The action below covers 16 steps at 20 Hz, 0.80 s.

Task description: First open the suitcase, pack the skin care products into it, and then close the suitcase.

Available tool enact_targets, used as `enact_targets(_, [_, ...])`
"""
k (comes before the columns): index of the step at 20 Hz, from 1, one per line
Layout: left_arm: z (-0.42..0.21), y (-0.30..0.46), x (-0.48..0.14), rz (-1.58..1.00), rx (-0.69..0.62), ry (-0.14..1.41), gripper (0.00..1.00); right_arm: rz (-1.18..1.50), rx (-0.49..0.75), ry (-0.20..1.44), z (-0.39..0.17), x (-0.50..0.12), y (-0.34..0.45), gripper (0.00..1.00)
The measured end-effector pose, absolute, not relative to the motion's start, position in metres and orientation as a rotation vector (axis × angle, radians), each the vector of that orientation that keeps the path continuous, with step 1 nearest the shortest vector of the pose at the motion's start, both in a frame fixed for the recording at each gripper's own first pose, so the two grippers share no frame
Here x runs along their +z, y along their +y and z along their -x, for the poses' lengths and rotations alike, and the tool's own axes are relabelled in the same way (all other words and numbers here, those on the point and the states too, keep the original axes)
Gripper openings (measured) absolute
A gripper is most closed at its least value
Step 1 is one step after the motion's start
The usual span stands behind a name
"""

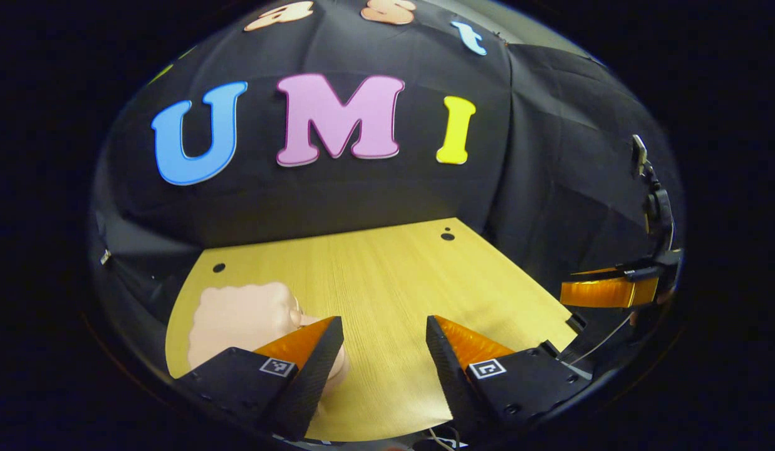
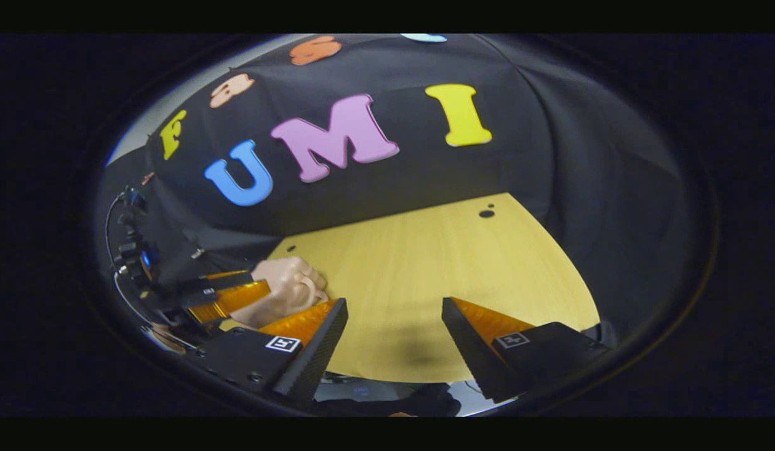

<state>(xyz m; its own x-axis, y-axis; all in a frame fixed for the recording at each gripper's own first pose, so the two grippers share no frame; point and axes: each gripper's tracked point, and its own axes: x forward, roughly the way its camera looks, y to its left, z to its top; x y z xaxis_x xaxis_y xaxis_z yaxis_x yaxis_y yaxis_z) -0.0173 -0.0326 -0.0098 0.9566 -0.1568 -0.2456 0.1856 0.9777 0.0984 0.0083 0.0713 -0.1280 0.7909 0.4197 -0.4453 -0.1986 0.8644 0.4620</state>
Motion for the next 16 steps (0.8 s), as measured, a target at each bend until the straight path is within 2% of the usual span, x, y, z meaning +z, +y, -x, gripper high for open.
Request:
enact_targets(4, [0.065, -0.053, 0.031, -0.093, -0.2, 0.112, 0.86, -0.326, 0.275, 0.359, -0.001, -0.054, 0.062, 0.97])
enact_targets(9, [0.088, -0.049, 0.089, -0.028, -0.182, -0.035, 0.86, -0.117, 0.177, 0.052, 0.008, 0.04, 0.037, 0.97])
enact_targets(10, [0.091, -0.05, 0.101, -0.021, -0.181, -0.068, 0.86, -0.086, 0.167, -0.013, 0.01, 0.058, 0.035, 1.0])
enact_targets(11, [0.091, -0.05, 0.11, -0.02, -0.18, -0.1, 0.86, -0.063, 0.153, -0.061, 0.012, 0.073, 0.032, 0.88])
enact_targets(12, [0.095, -0.053, 0.118, -0.028, -0.175, -0.132, 0.86, -0.049, 0.145, -0.1, 0.012, 0.083, 0.029, 0.98])
enact_targets(16, [0.101, -0.061, 0.154, -0.077, -0.154, -0.218, 0.86, -0.072, 0.161, -0.154, 0.01, 0.106, 0.012, 0.95])
